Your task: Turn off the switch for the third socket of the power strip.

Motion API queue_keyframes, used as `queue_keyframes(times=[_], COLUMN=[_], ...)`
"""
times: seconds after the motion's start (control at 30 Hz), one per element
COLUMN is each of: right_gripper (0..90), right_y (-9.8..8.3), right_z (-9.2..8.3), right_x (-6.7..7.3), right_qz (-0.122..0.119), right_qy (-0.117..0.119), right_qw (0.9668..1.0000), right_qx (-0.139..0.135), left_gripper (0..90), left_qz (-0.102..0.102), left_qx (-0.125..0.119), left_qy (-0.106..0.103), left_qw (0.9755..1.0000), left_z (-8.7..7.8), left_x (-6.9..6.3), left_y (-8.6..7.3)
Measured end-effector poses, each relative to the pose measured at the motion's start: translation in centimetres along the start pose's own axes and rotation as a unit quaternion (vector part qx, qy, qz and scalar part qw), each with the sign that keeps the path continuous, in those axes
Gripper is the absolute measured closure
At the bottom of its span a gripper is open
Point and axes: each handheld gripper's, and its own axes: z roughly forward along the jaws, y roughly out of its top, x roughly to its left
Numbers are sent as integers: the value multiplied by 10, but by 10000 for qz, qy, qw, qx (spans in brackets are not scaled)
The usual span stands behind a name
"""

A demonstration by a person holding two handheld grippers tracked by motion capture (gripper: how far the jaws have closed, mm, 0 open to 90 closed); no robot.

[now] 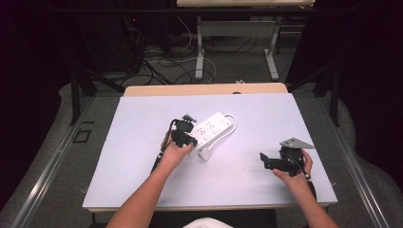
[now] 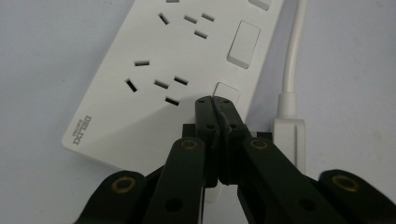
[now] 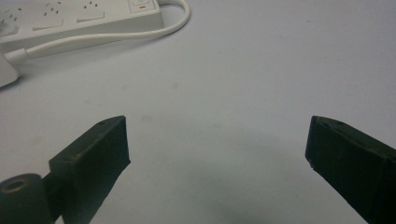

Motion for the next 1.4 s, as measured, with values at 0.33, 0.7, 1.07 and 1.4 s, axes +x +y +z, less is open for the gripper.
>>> queue_keyframes(times=[0.33, 0.7, 1.07, 1.4], right_gripper=[56, 58, 58, 59], right_y=[0, -1, -2, -3], right_z=[0, -1, -2, -4], right_x=[-1, -1, -2, -3], right_qz=[-24, 9, 19, 41], right_qy=[-3, -10, -27, -68], right_qw=[10000, 10000, 10000, 10000], right_qx=[-12, -16, -2, -15], left_gripper=[887, 823, 698, 540], left_qz=[25, -13, -119, -234], left_qx=[-7, -20, -245, -490], left_qy=[11, 36, -36, -127], left_qw=[10000, 10000, 9996, 9984], left_z=[0, -3, -10, -14], left_x=[0, 0, -1, 0], left_y=[1, -1, -1, -1])
